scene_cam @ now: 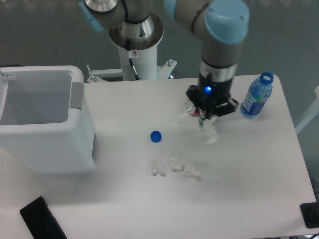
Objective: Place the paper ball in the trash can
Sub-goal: 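Lift the paper and carry it over the white trash bin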
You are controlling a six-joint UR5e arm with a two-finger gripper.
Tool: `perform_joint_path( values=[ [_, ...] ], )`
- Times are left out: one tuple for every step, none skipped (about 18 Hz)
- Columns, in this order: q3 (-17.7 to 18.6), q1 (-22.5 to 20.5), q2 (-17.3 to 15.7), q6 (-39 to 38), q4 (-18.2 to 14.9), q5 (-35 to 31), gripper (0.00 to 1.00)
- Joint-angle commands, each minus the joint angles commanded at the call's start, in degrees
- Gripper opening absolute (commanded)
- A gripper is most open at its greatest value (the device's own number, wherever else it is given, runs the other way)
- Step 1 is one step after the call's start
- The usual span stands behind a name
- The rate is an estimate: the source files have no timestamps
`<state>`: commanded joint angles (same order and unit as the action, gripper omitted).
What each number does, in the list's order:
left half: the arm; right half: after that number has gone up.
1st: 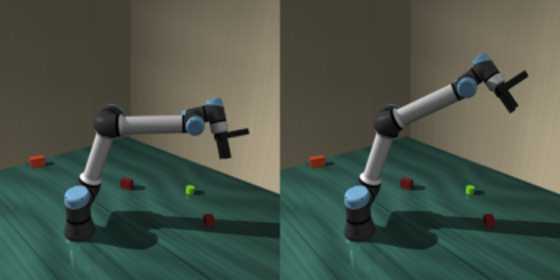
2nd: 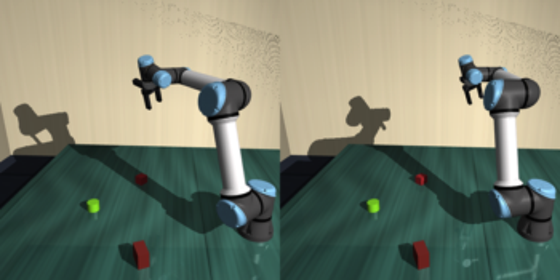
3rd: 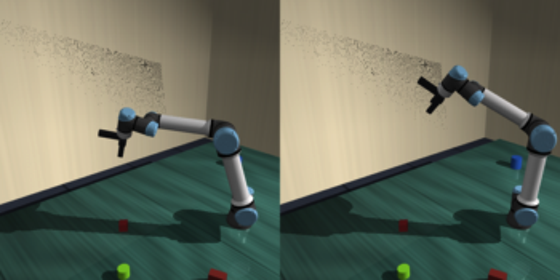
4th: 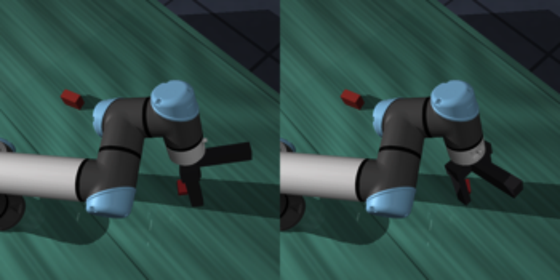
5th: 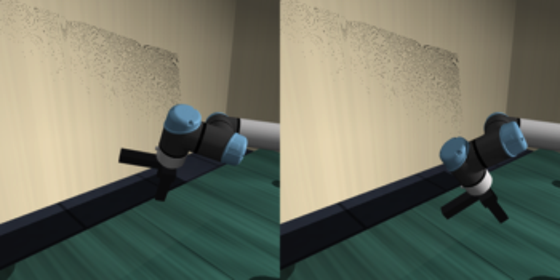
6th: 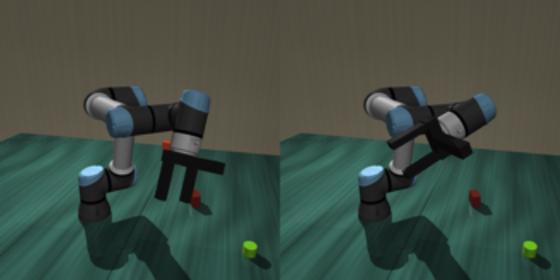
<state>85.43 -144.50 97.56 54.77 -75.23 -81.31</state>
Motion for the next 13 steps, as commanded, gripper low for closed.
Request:
perform_joint_path(
  values=[
    [0.0, 1.0, -0.6, -1.5, 0.0, 1.0, 0.00],
    [0.1, 2.0, -1.1, -3.1, 0.0, 1.9, 0.00],
    [0.1, 3.3, -1.9, -4.8, 0.0, 2.7, 0.00],
    [0.3, 4.2, -2.7, -6.9, -0.1, 3.5, 0.00],
    [0.8, 5.2, -3.3, -8.4, 0.0, 4.1, 0.00],
    [0.9, 6.2, -4.0, -9.2, -0.1, 4.6, 0.00],
    [1.0, 7.3, -4.5, -10.2, -0.2, 4.7, 0.00],
    [1.5, 8.7, -5.0, -11.0, -0.1, 4.8, 0.00],
    [1.7, 9.8, -5.5, -11.7, -0.1, 5.2, 0.00],
    [1.8, 10.7, -6.1, -12.4, -0.1, 6.2, 0.00],
    [1.8, 11.3, -6.6, -13.3, -0.1, 7.5, 0.00],
    [1.8, 11.9, -7.5, -14.2, -0.1, 8.3, 0.00],
    [1.9, 12.5, -8.0, -14.9, -0.1, 9.0, 0.00]
  ],
)
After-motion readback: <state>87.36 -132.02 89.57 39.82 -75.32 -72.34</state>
